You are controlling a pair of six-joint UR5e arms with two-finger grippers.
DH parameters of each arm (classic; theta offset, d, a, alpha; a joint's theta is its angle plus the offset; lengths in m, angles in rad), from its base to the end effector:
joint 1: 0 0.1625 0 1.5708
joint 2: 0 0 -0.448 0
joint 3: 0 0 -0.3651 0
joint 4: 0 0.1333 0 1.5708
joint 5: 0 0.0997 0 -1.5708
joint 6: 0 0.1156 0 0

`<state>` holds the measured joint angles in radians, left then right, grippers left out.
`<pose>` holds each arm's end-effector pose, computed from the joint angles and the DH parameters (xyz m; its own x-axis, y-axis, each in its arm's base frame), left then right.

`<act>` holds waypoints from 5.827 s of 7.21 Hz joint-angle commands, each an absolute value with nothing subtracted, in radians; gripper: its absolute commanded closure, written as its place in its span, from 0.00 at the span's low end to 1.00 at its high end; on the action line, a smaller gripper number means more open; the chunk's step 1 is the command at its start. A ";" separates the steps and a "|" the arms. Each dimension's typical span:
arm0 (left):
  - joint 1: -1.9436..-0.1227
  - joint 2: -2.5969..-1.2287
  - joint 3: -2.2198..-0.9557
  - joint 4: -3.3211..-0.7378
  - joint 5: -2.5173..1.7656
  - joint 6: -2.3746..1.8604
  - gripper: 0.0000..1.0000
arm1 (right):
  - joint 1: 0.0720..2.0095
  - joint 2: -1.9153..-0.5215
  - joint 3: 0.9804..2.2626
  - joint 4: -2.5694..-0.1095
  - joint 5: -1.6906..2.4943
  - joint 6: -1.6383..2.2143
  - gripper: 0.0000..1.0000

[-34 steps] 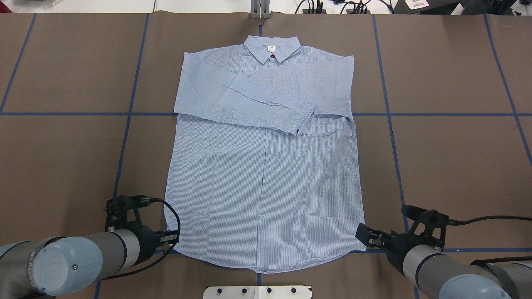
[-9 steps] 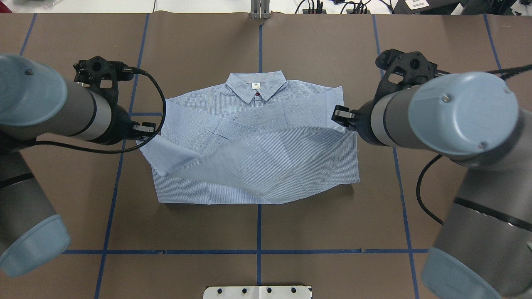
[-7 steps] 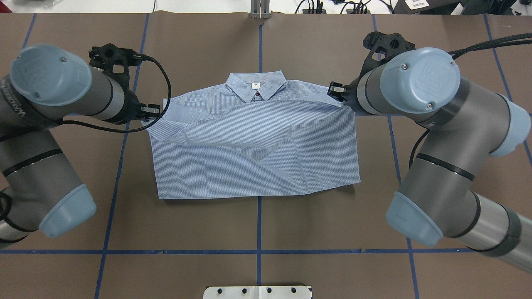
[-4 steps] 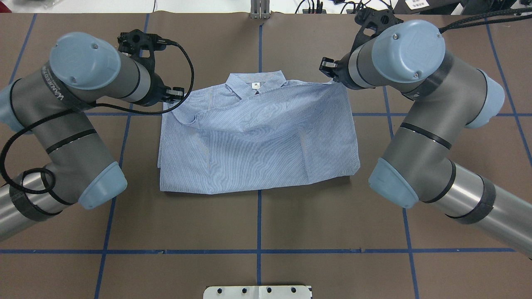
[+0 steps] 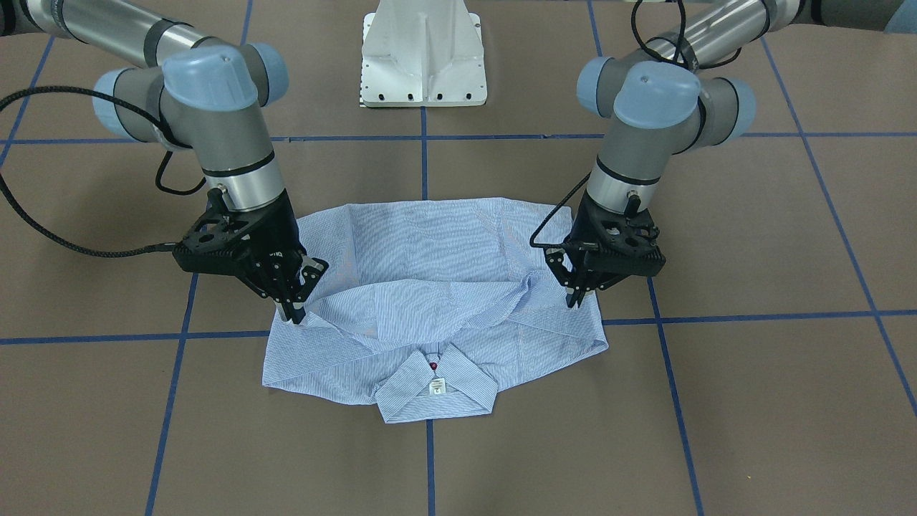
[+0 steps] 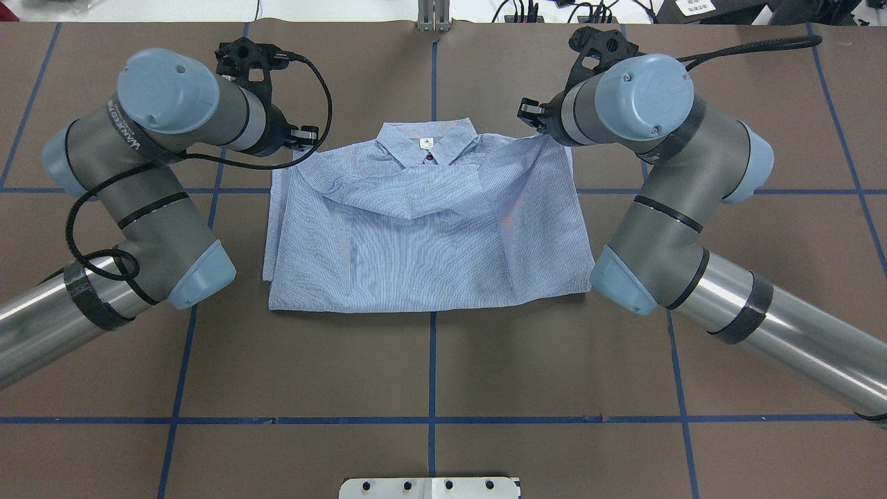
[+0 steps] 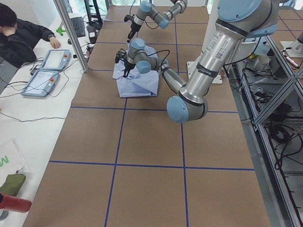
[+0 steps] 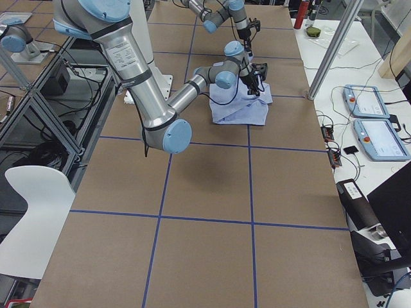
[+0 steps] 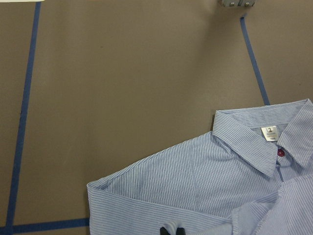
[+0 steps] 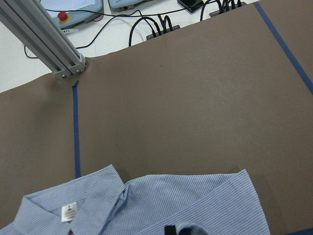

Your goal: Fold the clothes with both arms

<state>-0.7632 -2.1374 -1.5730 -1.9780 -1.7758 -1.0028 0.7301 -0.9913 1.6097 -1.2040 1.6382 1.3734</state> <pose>0.4283 -0.5616 0.3247 0.6399 0.1168 -0.7596 0.2500 0.9030 0.3494 -0.4334 -0.5564 0.3064 0.5261 0.2083 0.8245 -0.5307 0.8380 0.1269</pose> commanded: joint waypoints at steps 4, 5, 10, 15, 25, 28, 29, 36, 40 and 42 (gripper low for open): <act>-0.773 -2.140 -1.381 -2.089 -1.772 -0.907 1.00 | 0.742 -1.032 1.511 -1.072 1.643 1.295 1.00; -0.775 -2.140 -1.381 -2.091 -1.772 -0.899 1.00 | 0.753 -1.032 1.512 -1.069 1.658 1.293 1.00; -0.796 -2.141 -1.385 -2.106 -1.779 -0.878 0.01 | 0.778 -1.054 1.511 -1.071 1.689 1.255 0.21; -0.816 -1.949 -1.657 -2.149 -1.890 -0.831 0.00 | 0.781 -1.040 1.525 -1.068 1.710 1.239 0.00; -0.496 -1.798 -1.746 -2.230 -1.721 -1.184 0.23 | 0.779 -1.042 1.542 -1.066 1.710 1.244 0.00; -0.495 -1.798 -1.750 -2.229 -1.726 -1.186 0.76 | 0.779 -1.042 1.542 -1.066 1.710 1.244 0.00; -0.495 -1.798 -1.752 -2.229 -1.726 -1.186 1.00 | 0.779 -1.042 1.542 -1.066 1.710 1.246 0.00; -0.772 -1.800 -1.644 -2.210 -1.727 -0.872 1.00 | 0.769 -1.039 1.543 -1.066 1.710 1.255 0.00; -0.928 -2.340 -1.003 -2.270 -1.729 -0.801 1.00 | 0.749 -1.039 1.571 -1.068 1.709 1.272 0.00; -0.928 -2.446 -0.811 -2.394 -1.730 -0.802 1.00 | 0.733 -1.035 1.588 -1.069 1.707 1.313 0.00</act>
<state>-0.9232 -2.3660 -0.9372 -2.3299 -1.7296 -0.8023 0.7425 -1.0377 1.5770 -1.0678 1.7079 1.2834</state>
